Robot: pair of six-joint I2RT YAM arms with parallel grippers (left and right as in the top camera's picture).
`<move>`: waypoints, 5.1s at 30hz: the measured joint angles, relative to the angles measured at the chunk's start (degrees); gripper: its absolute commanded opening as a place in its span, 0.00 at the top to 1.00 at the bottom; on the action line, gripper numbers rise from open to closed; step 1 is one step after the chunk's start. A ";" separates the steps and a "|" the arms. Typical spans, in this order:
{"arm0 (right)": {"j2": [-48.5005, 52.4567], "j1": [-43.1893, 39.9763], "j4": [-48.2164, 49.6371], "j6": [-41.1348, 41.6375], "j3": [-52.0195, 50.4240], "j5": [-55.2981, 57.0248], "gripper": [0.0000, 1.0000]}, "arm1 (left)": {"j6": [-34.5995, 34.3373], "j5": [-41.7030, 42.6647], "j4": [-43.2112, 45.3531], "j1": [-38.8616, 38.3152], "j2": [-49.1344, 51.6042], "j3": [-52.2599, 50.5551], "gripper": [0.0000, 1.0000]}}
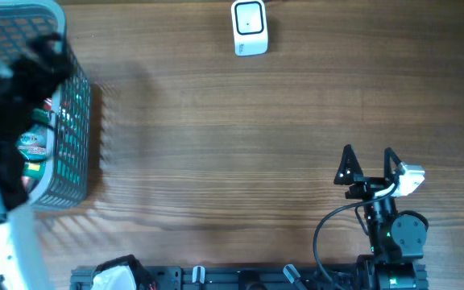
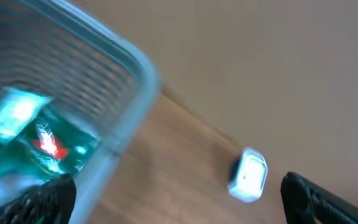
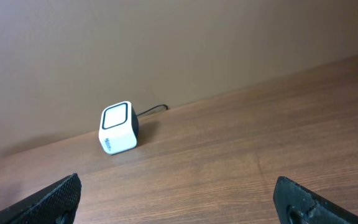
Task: Scan the item barcode
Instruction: 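Reach the left gripper into the basket and grasp the green 3M pack, then carry the 3M pack right and drop it on the table, then reach the left gripper into the basket and grasp the green-lidded jar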
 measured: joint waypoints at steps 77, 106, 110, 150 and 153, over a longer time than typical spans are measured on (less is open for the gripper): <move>0.00 0.00 0.00 -0.02 0.00 0.00 0.00 | -10.62 19.04 0.72 12.68 -1.68 0.98 0.96; 0.00 -0.04 0.00 0.00 0.00 0.00 0.00 | 20.39 28.50 16.28 -33.38 33.97 -29.24 0.63; 0.00 -0.02 0.00 0.00 0.00 0.00 0.00 | 20.68 28.52 15.43 -35.15 35.19 -29.31 0.00; 0.00 -0.02 0.00 -0.02 0.00 0.00 0.00 | -26.73 -14.69 -9.40 19.61 35.39 -1.51 0.00; 0.00 -0.04 0.00 -0.02 0.00 0.00 0.00 | -26.91 -14.36 -9.40 19.61 39.76 -1.49 0.00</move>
